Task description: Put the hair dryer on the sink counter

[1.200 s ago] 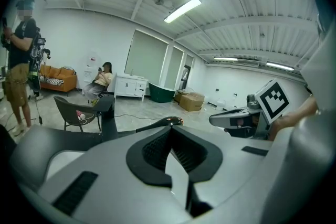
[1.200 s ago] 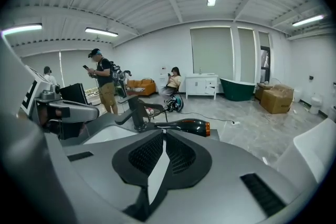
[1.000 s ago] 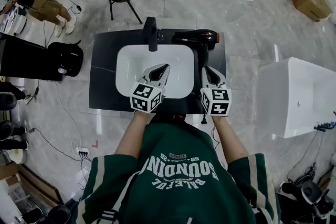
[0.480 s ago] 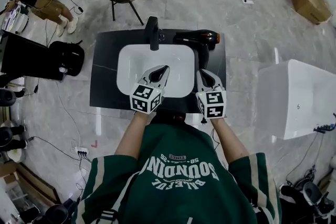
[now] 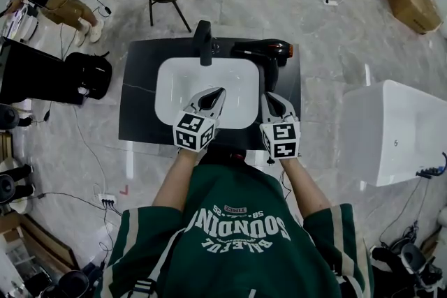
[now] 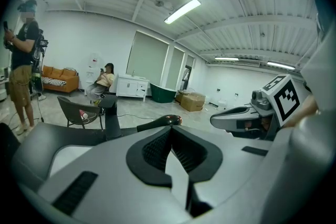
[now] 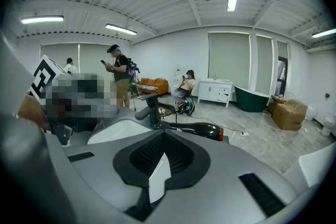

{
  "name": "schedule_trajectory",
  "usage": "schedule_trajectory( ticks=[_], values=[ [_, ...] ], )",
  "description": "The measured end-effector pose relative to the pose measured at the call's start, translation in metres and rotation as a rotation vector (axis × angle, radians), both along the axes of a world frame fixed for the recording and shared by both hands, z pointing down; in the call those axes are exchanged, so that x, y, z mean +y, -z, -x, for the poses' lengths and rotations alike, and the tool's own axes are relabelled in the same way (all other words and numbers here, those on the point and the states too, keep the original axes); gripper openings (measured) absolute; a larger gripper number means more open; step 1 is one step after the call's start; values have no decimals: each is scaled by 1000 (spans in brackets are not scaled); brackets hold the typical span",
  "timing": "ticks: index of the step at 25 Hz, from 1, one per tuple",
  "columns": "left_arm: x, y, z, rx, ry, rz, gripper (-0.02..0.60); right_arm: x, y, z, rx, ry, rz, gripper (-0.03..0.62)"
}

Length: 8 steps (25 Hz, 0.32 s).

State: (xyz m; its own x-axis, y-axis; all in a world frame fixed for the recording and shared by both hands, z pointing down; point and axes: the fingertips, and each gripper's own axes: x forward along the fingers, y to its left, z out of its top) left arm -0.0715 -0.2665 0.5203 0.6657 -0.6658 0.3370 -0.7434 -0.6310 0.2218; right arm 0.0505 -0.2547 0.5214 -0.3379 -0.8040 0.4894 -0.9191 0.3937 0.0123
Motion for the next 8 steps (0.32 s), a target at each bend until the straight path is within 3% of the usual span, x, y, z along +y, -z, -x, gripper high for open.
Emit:
schedule_trajectory(
  ticks=[8],
  values=[
    [-3, -6, -1, -3, 1, 13, 12, -1, -4, 2, 19, 12, 3, 41]
  ],
)
